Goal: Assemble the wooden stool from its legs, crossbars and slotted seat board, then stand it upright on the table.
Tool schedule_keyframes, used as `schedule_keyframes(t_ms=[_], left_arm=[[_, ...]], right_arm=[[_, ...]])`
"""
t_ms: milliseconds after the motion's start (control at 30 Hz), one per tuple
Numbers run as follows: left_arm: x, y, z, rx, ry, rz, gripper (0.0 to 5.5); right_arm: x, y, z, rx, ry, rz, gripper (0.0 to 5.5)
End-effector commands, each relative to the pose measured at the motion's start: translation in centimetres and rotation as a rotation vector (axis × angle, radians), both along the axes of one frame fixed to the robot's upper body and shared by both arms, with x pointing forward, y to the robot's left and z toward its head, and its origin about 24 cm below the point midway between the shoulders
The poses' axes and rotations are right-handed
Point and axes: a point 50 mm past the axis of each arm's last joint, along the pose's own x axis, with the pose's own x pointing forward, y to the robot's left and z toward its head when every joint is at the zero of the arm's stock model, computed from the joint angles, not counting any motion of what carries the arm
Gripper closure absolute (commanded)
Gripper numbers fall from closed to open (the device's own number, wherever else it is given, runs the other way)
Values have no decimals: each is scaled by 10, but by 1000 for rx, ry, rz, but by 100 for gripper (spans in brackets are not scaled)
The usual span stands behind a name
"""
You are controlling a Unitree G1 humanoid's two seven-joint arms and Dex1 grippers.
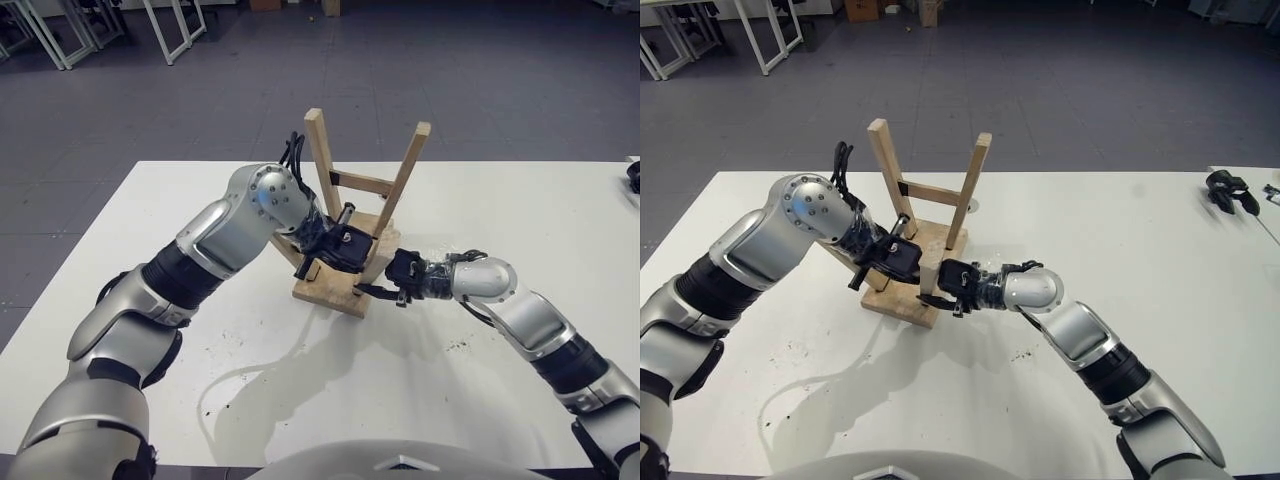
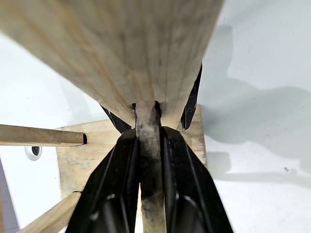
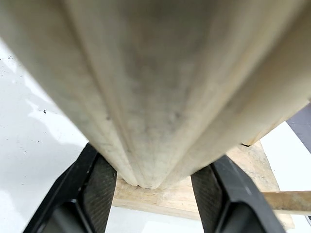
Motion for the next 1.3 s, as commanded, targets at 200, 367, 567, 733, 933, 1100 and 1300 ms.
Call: schedule_keyframes(t_ms=[200, 367, 567, 733, 933, 1100, 1300], left_arm=[[-12, 10, 46, -156, -23, -73, 339], [-9, 62, 129, -374, -245, 178, 320], [-3, 163, 174, -597, -551, 715, 320], [-5, 201, 124, -548, -539, 973, 320], [-3, 212, 64, -579, -558, 1186, 320], [-1, 196, 40, -619, -514, 1190, 320], [-2, 198, 17, -592, -477, 1221, 320]], right_arm=[[-11, -67, -71, -413, 356, -229, 345], [-11, -66, -72, -477, 353, -224, 345], [-17, -78, -95, -639, 390, -225, 345], [-16, -82, -97, -663, 401, -225, 345], [11, -52, -45, -329, 210, -260, 345], [15, -44, -16, -208, 101, -251, 241], [28, -88, 43, -264, -1, -410, 224]])
